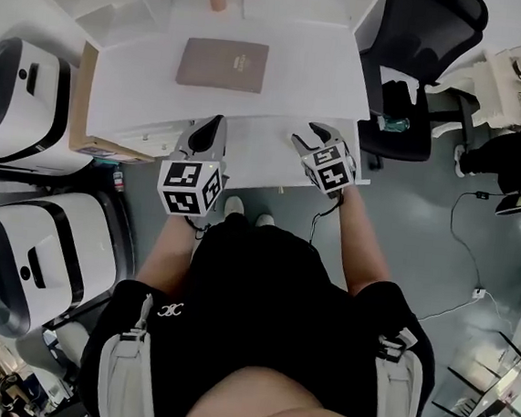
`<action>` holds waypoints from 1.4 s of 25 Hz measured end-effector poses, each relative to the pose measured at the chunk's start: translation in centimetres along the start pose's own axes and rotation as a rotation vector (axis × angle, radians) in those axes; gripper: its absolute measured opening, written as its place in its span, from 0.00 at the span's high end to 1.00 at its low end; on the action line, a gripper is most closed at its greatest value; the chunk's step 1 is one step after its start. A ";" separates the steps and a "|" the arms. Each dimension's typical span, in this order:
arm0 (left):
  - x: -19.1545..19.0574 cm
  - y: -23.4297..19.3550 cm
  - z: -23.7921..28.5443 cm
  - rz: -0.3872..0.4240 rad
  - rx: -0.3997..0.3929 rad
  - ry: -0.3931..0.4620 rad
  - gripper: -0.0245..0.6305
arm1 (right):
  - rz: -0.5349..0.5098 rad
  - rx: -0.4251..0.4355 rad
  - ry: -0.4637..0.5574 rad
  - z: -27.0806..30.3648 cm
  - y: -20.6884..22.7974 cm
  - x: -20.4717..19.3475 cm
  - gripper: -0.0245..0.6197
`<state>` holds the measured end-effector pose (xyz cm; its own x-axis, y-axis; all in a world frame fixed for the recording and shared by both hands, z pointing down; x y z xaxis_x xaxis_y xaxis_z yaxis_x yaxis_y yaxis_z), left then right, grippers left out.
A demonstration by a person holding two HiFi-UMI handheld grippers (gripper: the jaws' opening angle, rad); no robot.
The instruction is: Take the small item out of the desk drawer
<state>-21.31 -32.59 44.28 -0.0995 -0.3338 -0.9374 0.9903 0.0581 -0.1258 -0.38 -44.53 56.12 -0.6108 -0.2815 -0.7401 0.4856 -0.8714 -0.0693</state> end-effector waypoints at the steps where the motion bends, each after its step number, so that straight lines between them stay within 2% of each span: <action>1: -0.1 -0.2 -0.1 -0.003 0.006 -0.004 0.94 | -0.011 0.014 -0.020 0.6 0.1 -0.5 0.66; 8: -1.8 -1.4 -0.7 -0.028 0.060 -0.040 0.94 | -0.091 0.096 -0.165 5.1 0.2 -4.4 0.66; 18: -4.1 -3.3 -2.1 -0.060 0.148 -0.093 0.94 | -0.264 0.150 -0.347 11.0 0.0 -9.4 0.66; 22: -5.1 -3.8 -3.0 -0.071 0.182 -0.112 0.94 | -0.280 0.147 -0.411 13.3 0.6 -11.5 0.66; 31: -6.1 -4.7 -4.4 -0.073 0.235 -0.139 0.94 | -0.340 0.103 -0.478 16.4 1.2 -12.9 0.66; 35: -6.3 -4.6 -4.5 -0.069 0.244 -0.147 0.94 | -0.274 0.078 -0.478 17.6 1.9 -13.3 0.66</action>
<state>-25.63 -26.54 49.29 -0.1697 -0.4630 -0.8700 0.9775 -0.1913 -0.0889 -2.31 -49.54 77.67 -0.9327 -0.1754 -0.3150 0.2325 -0.9603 -0.1539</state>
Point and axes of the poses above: the fingertips, and each gripper's own axes: z forward along the fingers, y to its right, x out of its top, the point moved 7 cm from there along -z, backward along the fingers, and after that the axes turned 2 degrees about z, right-handed, at the moved point
